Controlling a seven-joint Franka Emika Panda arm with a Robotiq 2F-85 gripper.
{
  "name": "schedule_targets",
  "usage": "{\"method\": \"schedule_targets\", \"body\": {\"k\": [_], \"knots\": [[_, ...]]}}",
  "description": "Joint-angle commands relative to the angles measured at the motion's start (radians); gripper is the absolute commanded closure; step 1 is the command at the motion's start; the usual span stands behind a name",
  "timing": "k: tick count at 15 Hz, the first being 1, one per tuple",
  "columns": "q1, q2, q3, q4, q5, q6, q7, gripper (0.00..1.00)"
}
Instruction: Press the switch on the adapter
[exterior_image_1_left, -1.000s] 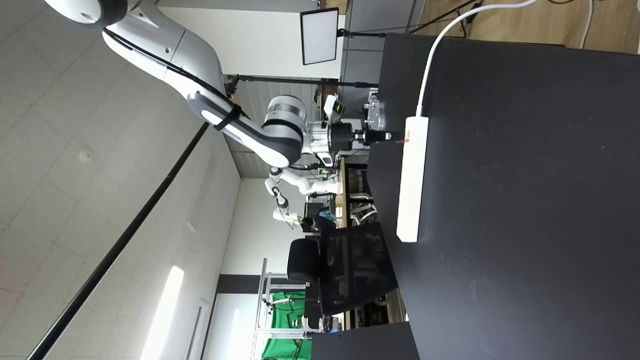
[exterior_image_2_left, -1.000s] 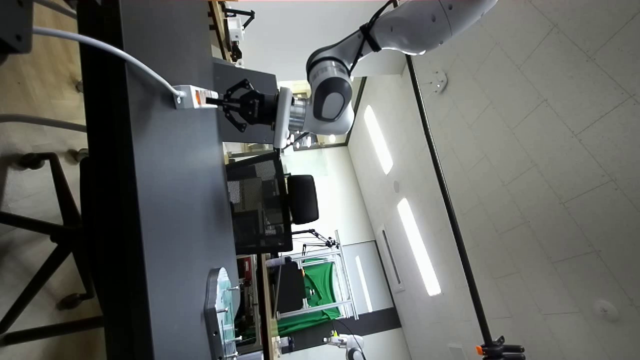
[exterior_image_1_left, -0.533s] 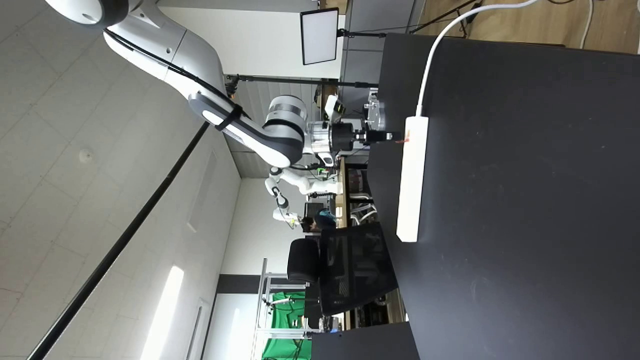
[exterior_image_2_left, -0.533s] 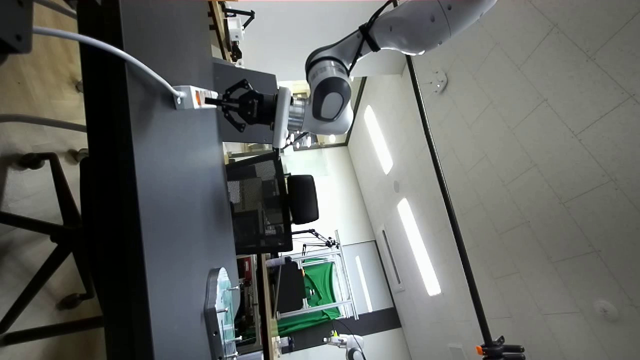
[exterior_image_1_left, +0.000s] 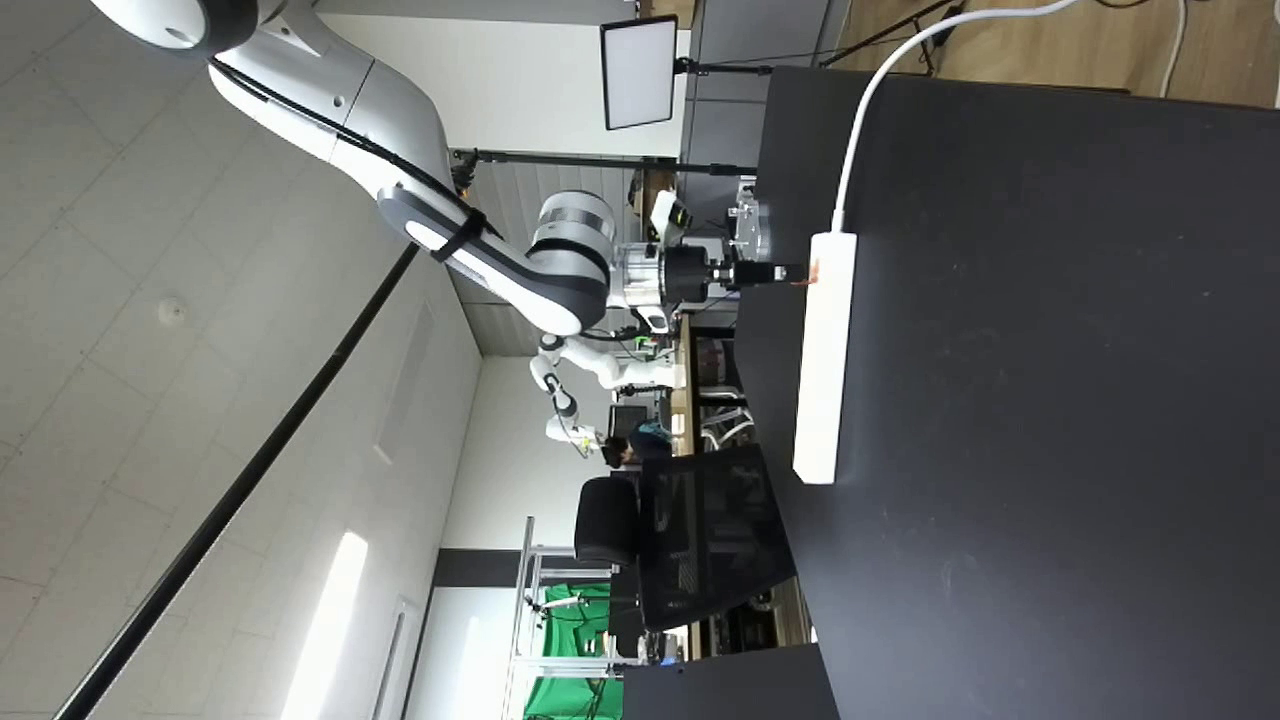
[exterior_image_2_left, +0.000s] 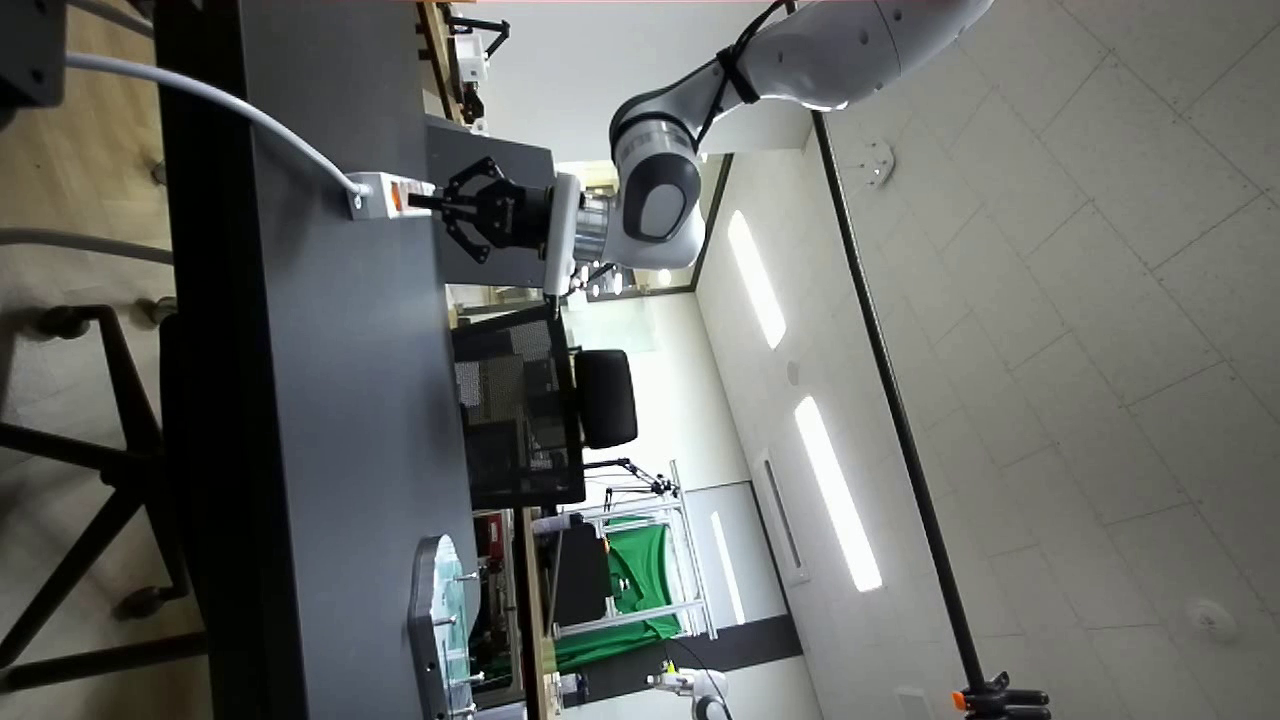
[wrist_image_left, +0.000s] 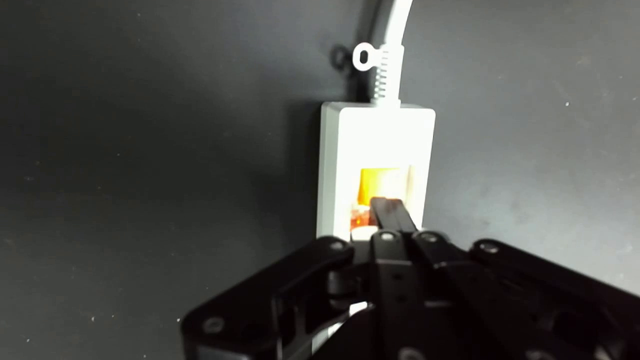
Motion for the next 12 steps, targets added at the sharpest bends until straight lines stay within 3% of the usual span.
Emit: {"method": "schedule_targets", "body": {"k": [1, 12], "knots": [[-0.017, 0.000, 0.018, 0.003, -0.014, -0.001, 0.009, 0.99], [-0.012, -0.002, 0.015, -0.024, -0.019, 0.067, 0.023, 1.00]]}}
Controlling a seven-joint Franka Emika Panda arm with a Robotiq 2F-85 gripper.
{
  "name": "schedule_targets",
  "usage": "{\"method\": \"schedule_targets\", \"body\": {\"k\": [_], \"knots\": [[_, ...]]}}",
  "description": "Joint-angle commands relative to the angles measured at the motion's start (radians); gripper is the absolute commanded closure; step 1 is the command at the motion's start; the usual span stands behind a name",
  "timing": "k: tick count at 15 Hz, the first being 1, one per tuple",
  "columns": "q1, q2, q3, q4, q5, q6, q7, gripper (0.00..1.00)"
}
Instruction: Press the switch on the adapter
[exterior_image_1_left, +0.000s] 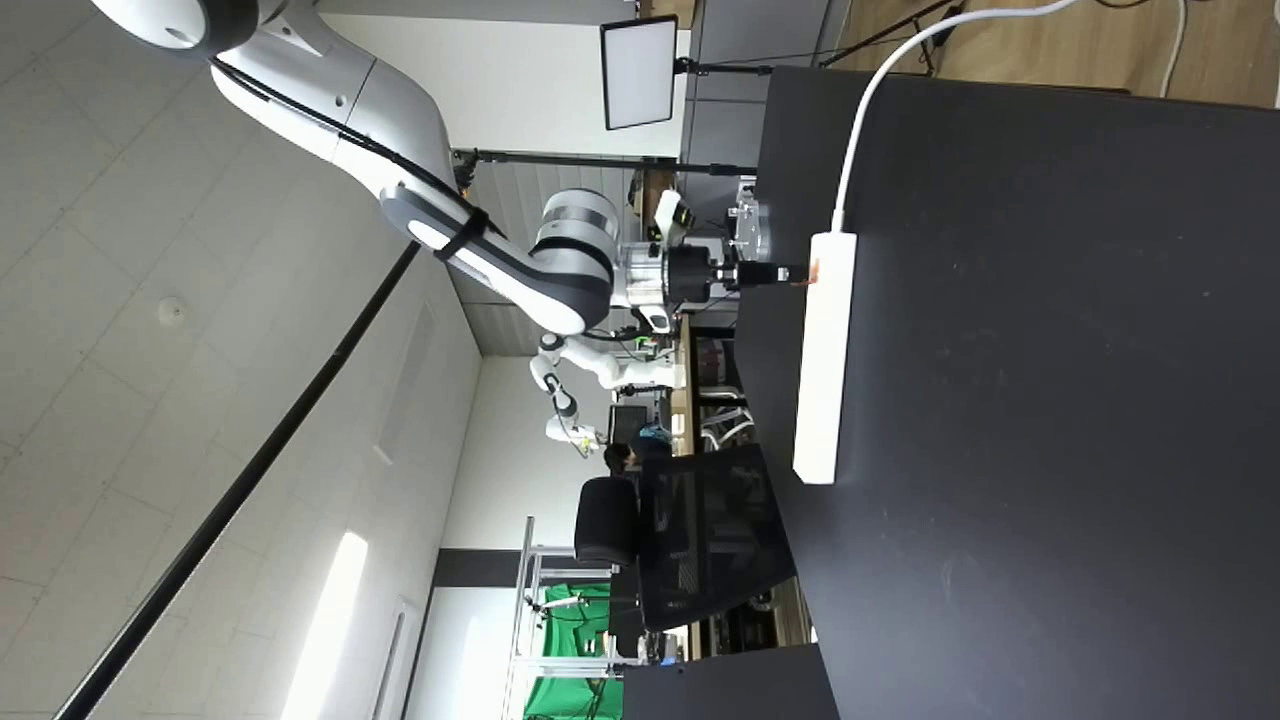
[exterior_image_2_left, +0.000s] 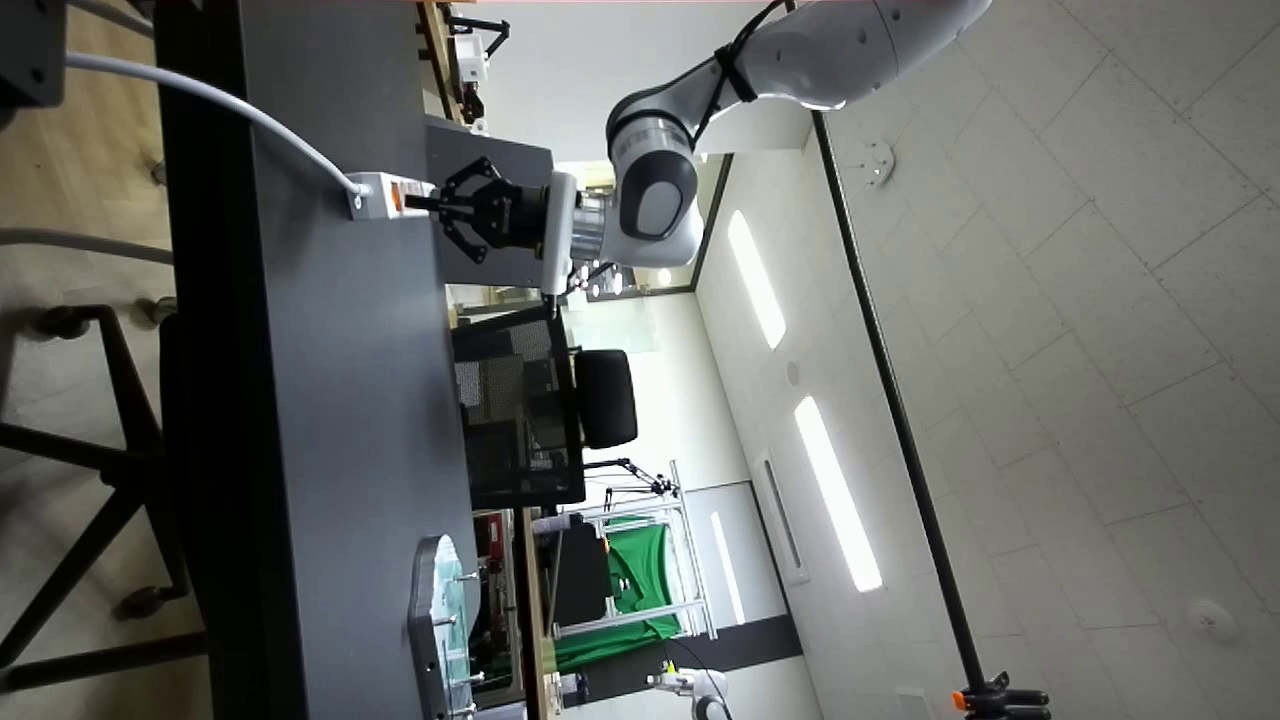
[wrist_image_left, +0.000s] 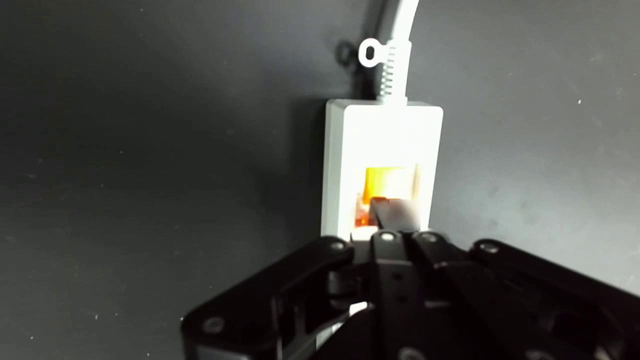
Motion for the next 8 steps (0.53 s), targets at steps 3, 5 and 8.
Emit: {"method": "schedule_targets", "body": {"k": [3, 5, 8], "knots": [[-0.009, 0.000, 0.010, -0.018, -0.020, 0.046, 0.028, 1.00], [-0.007, -0.002, 0.010, -0.025, -0.024, 0.057, 0.030, 1.00], [-0.005, -0.002, 0.008, -0.035, -0.029, 0.070, 0.034, 1.00]]}}
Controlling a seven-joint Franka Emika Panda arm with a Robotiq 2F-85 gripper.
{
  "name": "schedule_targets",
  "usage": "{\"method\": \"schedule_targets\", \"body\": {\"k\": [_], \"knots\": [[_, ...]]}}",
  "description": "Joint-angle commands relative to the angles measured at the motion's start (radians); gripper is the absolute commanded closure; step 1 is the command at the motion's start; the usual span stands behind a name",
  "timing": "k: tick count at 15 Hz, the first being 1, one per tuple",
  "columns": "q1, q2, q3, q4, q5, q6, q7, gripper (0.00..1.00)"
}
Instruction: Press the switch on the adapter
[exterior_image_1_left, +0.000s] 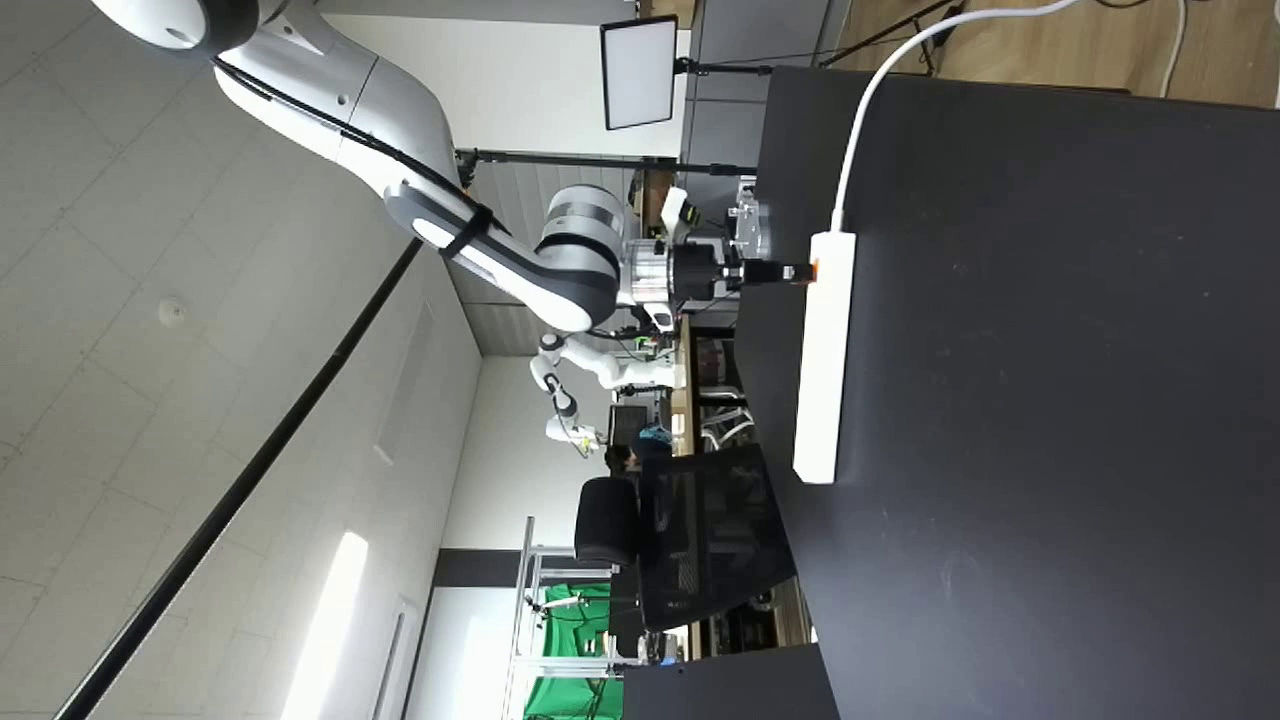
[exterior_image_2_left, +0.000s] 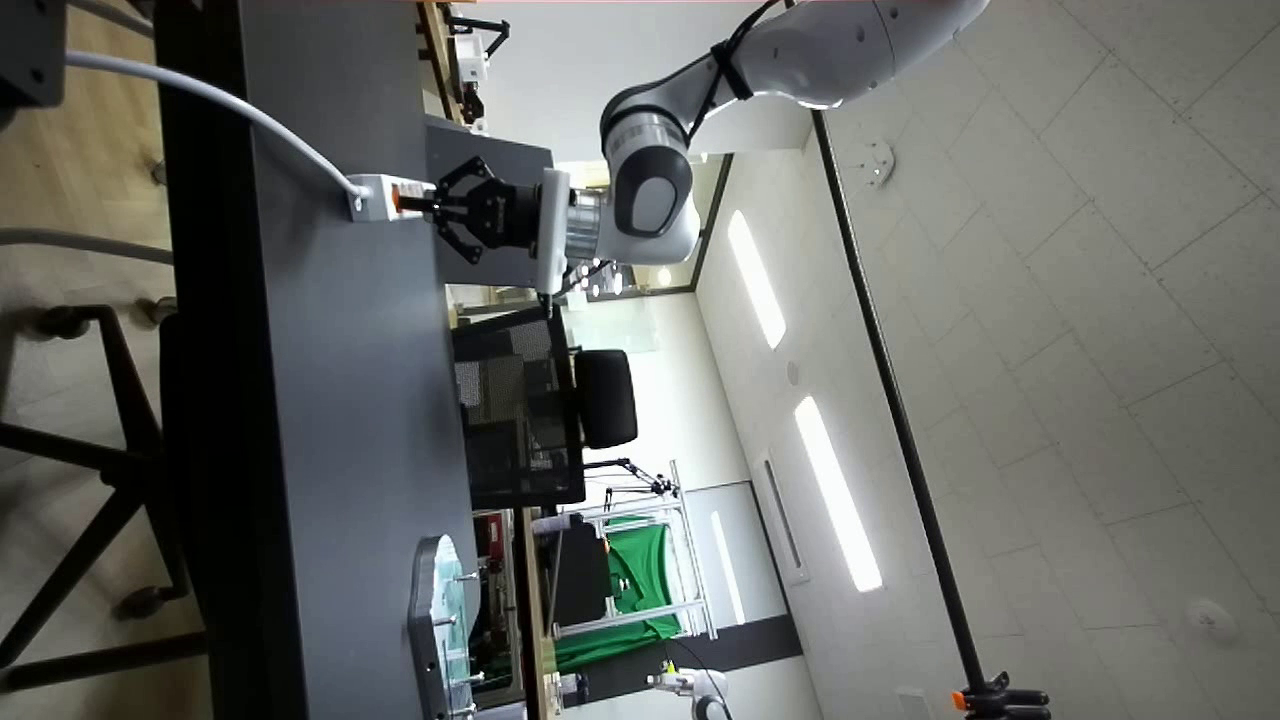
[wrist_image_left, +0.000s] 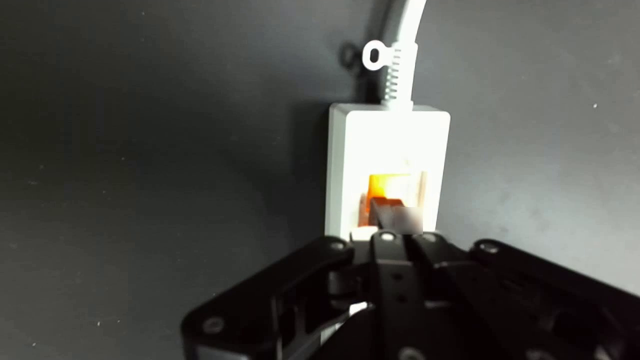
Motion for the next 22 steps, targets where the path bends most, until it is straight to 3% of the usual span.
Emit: {"method": "schedule_targets", "body": {"k": [1, 10, 16, 22], "knots": [[-0.004, -0.001, 0.006, -0.011, -0.030, 0.028, 0.037, 1.00], [-0.033, 0.014, 0.030, -0.045, 0.007, 0.128, 0.014, 1.00], [-0.151, 0.020, 0.146, -0.104, 0.178, 0.320, -0.120, 1.00], [-0.195, 0.047, 0.190, -0.101, 0.228, 0.359, -0.194, 1.00]]}}
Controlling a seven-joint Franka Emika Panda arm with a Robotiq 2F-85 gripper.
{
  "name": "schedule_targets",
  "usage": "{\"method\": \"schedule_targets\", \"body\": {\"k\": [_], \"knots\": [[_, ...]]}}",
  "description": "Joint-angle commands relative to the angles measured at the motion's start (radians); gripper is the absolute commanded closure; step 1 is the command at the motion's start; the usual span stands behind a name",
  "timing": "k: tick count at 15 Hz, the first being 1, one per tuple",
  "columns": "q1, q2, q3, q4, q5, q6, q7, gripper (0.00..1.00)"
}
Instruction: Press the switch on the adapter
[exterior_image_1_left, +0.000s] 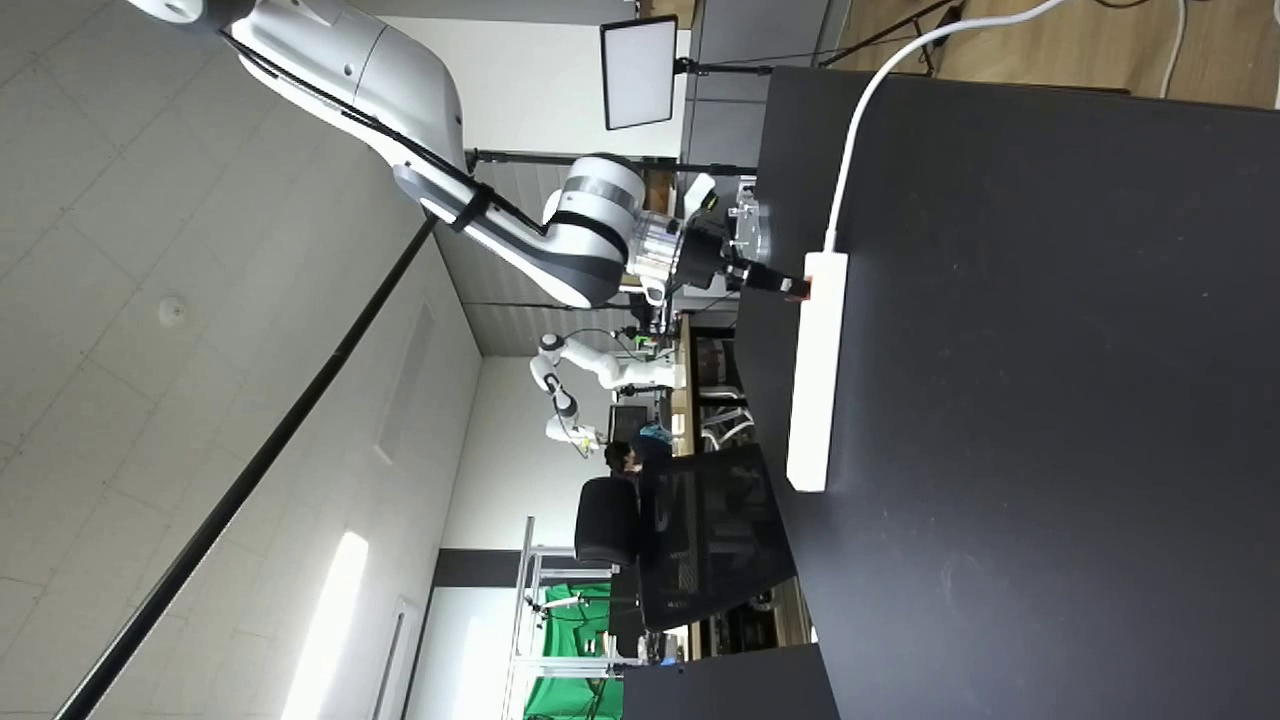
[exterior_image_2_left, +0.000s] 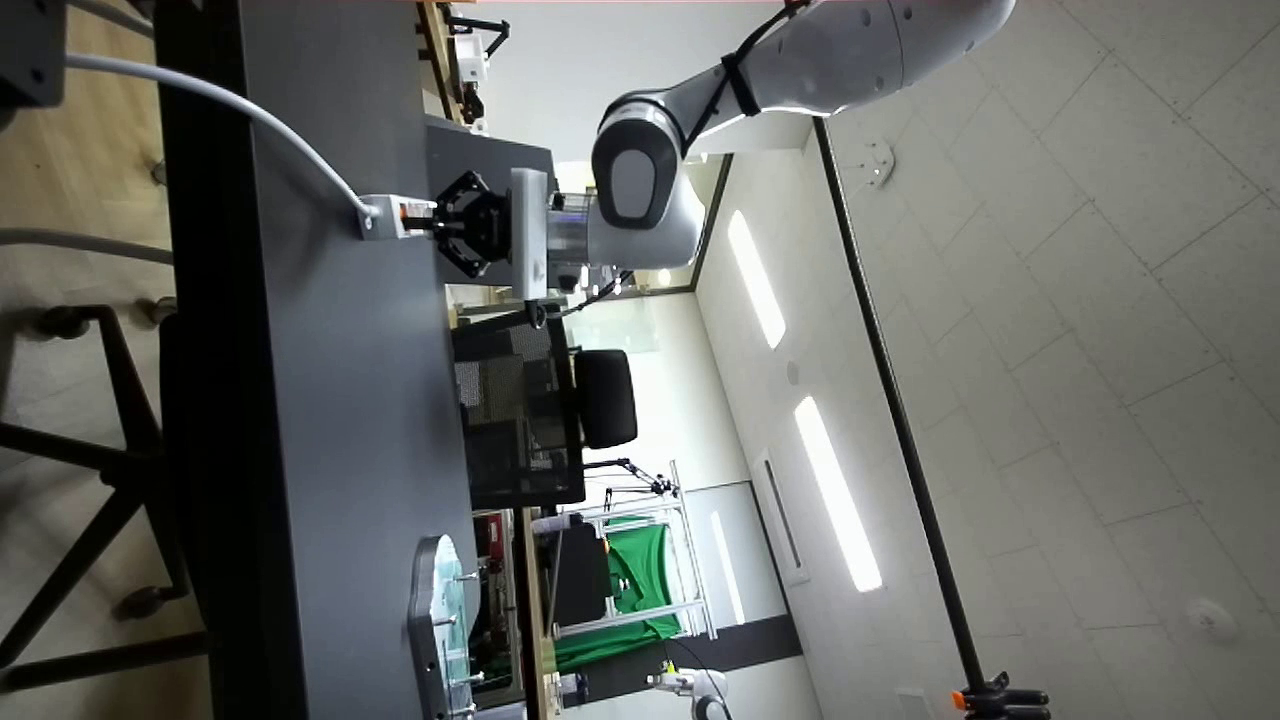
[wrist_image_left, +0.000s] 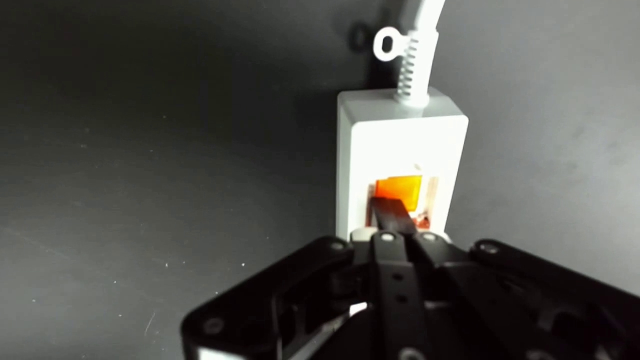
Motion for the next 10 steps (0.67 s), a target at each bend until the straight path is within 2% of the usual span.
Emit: {"method": "schedule_targets", "body": {"k": [1, 5, 10], "knots": [[0.013, 0.073, -0.005, 0.033, -0.019, 0.018, -0.004, 1.00], [0.065, 0.099, -0.056, 0.086, -0.101, -0.059, 0.044, 1.00], [0.125, 0.137, -0.108, 0.136, -0.191, -0.057, 0.097, 1.00]]}}
